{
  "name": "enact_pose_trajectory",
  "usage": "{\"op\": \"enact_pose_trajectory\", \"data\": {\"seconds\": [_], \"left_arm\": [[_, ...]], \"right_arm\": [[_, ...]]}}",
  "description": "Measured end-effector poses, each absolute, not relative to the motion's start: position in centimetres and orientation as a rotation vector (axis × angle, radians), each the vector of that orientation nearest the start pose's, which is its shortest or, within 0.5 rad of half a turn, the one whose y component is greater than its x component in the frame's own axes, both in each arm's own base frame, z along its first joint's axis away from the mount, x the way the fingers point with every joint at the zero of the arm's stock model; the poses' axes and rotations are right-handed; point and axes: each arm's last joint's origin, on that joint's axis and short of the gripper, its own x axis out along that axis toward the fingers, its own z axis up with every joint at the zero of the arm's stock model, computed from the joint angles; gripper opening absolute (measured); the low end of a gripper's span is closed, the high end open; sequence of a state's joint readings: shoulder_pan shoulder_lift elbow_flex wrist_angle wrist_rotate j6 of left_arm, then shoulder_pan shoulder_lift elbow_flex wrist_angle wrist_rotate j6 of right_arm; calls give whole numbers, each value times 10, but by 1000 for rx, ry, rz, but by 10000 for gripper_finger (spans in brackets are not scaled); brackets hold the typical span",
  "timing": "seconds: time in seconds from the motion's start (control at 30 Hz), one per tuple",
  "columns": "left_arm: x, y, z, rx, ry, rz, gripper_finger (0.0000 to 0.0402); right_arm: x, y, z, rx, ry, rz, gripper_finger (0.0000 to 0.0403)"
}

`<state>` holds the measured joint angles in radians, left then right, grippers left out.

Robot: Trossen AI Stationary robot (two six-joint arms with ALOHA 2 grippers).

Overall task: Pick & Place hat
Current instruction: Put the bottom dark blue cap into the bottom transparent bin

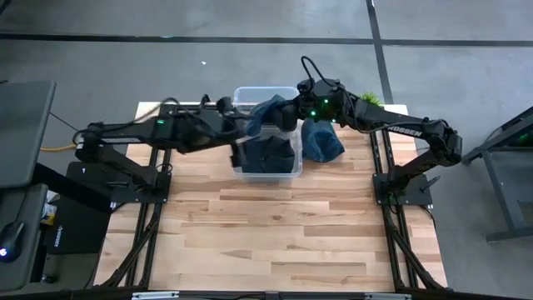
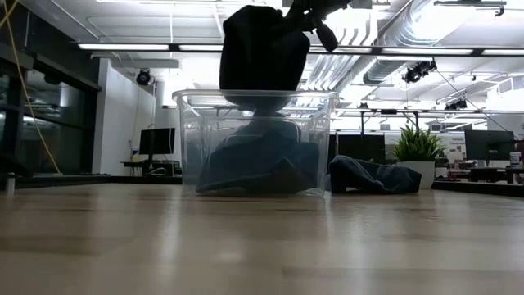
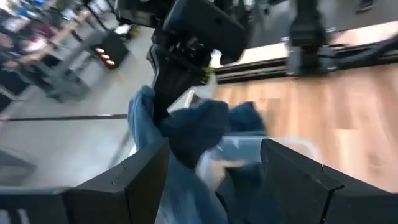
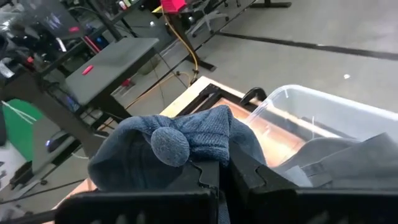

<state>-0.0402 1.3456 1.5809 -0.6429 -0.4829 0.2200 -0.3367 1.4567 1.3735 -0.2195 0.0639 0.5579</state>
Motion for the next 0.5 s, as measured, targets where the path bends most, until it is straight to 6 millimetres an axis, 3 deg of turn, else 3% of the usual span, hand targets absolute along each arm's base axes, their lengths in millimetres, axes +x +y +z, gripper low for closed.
{"op": "enact_pose_trajectory", "data": {"seconds": [0.33, 0.5], "left_arm": [[306, 7, 418, 478, 524, 616, 250], [307, 8, 416, 487, 537, 630, 250]], "right_arm": [[311, -113, 377, 541, 180, -497, 0], [312, -113, 377, 524, 184, -493, 0]]}}
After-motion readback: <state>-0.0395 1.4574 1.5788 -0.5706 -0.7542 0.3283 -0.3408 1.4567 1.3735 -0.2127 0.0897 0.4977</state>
